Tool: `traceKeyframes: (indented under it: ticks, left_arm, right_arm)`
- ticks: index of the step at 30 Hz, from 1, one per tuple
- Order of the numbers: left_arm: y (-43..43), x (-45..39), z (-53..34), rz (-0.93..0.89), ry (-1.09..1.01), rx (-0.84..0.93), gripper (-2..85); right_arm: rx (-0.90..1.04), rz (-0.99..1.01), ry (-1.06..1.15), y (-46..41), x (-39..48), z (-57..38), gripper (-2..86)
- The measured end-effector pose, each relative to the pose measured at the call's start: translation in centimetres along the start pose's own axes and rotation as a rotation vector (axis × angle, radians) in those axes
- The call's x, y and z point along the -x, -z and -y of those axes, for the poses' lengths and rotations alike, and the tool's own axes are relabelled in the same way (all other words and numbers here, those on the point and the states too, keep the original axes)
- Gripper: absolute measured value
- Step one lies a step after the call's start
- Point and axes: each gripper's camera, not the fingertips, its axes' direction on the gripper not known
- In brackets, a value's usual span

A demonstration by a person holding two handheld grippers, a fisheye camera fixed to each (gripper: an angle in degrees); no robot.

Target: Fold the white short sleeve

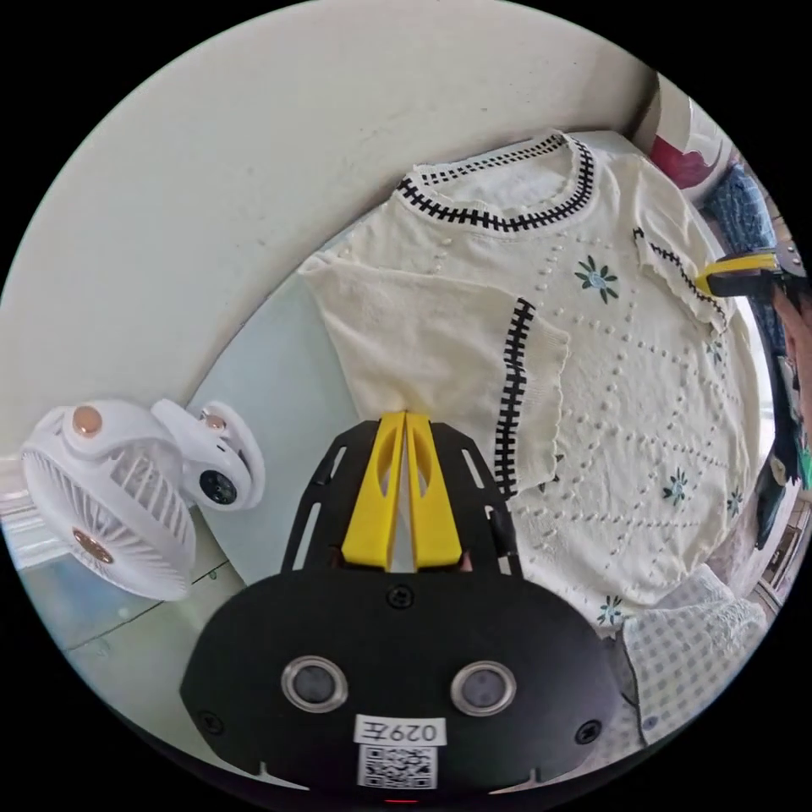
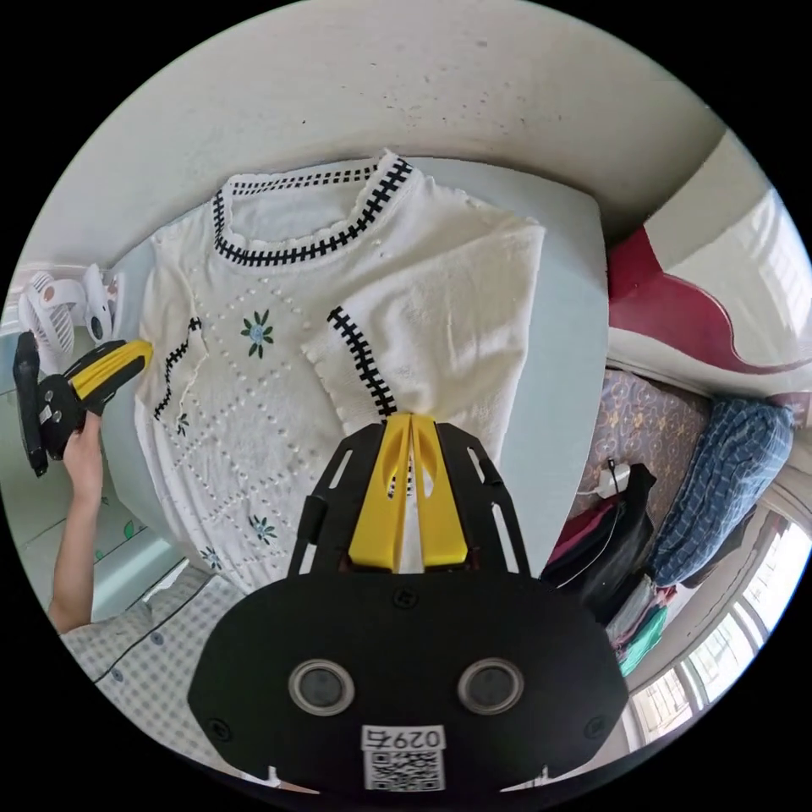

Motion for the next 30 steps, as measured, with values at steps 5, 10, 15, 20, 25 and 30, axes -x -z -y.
traceKeyframes:
  ticks: [5, 10, 15, 20, 25, 30]
  left_arm:
    - [-1.7, 3.8, 1.1, -0.082, 0.057, 0.026, -1.0]
    - [0.9, 9.6, -6.7, -0.448, 0.265, -0.149, -1.0]
    - [-1.3, 9.2, -20.4, -0.679, 0.430, -0.100, -0.9]
    - [-5.6, 5.5, -28.7, -0.780, 0.541, 0.037, 0.2]
    - [-9.1, 4.5, -31.4, -0.822, 0.528, 0.118, 11.1]
    - [-13.0, 5.6, -30.7, -0.950, 0.459, 0.135, 12.9]
  right_arm:
    - [0.024, 0.102, 0.009, -0.7, -2.3, 1.7, -0.5]
    - [-0.111, 0.202, 0.093, 0.4, -5.0, -3.7, -0.5]
    - [-0.031, 0.373, 0.158, -2.2, -7.7, -15.8, -0.4]
    - [0.061, 0.499, 0.051, -6.3, -11.2, -25.4, 0.5]
    - [0.100, 0.556, -0.108, -9.2, -14.7, -31.2, 7.4]
    - [0.082, 0.634, -0.190, -12.3, -16.4, -34.3, 9.7]
